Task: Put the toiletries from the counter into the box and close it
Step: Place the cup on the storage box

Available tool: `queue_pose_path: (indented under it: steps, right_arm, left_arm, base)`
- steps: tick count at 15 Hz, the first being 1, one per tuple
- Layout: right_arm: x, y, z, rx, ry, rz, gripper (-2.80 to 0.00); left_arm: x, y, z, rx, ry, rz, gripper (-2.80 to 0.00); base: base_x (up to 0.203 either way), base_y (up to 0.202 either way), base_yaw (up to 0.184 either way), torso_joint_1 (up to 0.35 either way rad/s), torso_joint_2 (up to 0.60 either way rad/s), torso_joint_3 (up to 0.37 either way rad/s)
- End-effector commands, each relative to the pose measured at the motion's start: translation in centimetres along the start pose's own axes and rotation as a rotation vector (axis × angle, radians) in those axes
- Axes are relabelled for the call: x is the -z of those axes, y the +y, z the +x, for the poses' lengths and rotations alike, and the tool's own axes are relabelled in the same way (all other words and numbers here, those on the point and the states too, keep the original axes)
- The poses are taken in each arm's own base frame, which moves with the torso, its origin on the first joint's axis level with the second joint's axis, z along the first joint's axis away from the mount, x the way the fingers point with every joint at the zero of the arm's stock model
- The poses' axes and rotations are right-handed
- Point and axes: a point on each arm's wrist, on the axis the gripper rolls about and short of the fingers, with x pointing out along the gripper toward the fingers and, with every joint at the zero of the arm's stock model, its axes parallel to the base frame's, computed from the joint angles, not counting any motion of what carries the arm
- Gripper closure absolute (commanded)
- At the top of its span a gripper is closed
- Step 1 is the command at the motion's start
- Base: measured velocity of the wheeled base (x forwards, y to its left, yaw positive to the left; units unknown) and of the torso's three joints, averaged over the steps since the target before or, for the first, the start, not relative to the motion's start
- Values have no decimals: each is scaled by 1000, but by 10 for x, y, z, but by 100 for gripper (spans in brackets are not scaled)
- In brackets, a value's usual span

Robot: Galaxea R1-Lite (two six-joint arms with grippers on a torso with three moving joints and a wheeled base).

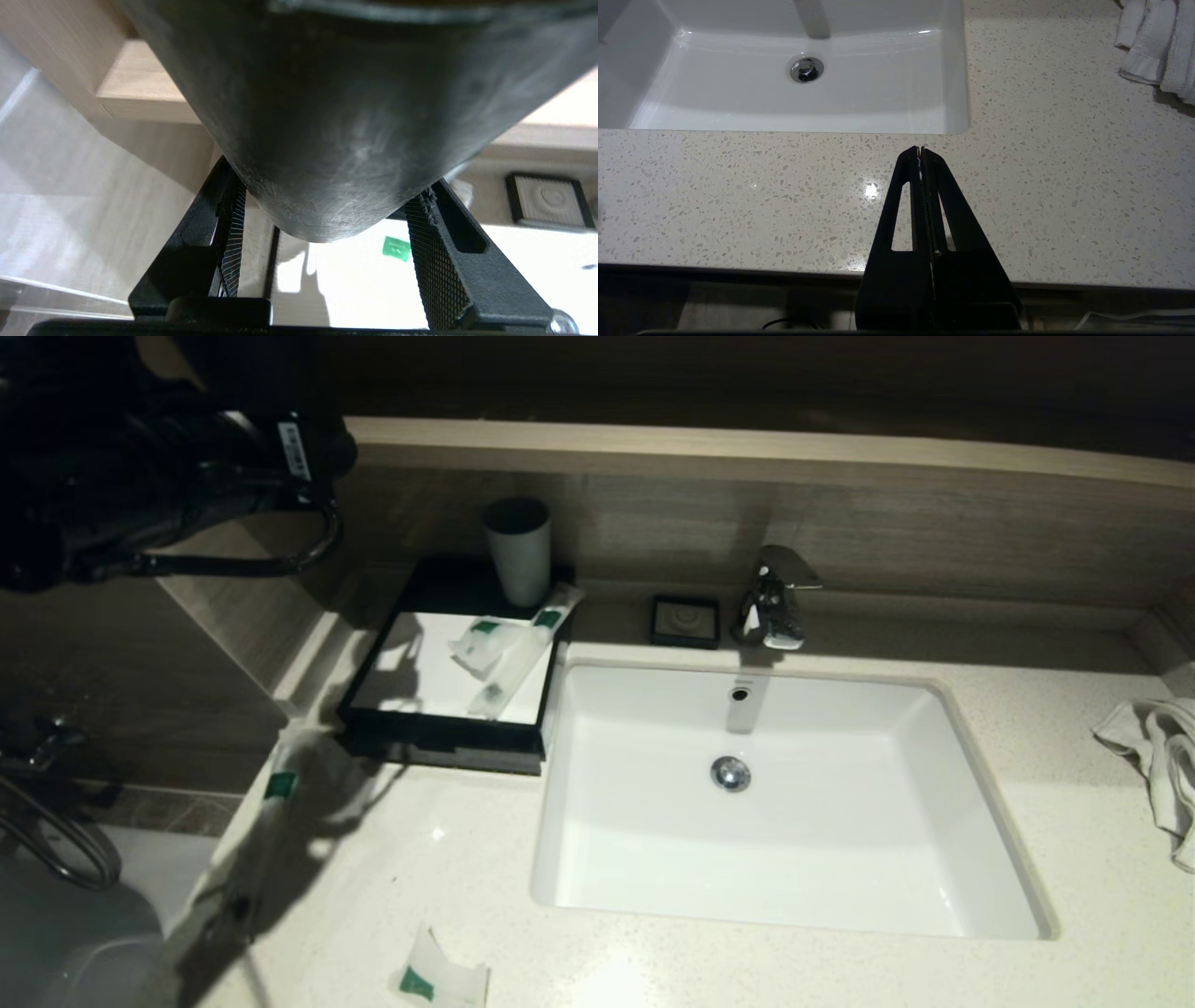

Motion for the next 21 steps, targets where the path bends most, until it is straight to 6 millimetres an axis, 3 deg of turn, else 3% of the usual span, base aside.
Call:
queue_pose_path:
  steps: [1,11,21]
  right_arm:
    - [0,0,0,0,0,0,0]
    - [0,0,0,0,0,1,0]
    - [0,0,0,0,0,1,0]
  left_arm:
    - [4,-1,-4,8,14,1,0]
    - [65,-7,-13,33,168,-7,0]
    - [104,-6,-19,23,190,0,0]
  base:
    - [0,0,0,0,0,0]
    - [0,0,0,0,0,0]
    - [0,0,0,0,0,0]
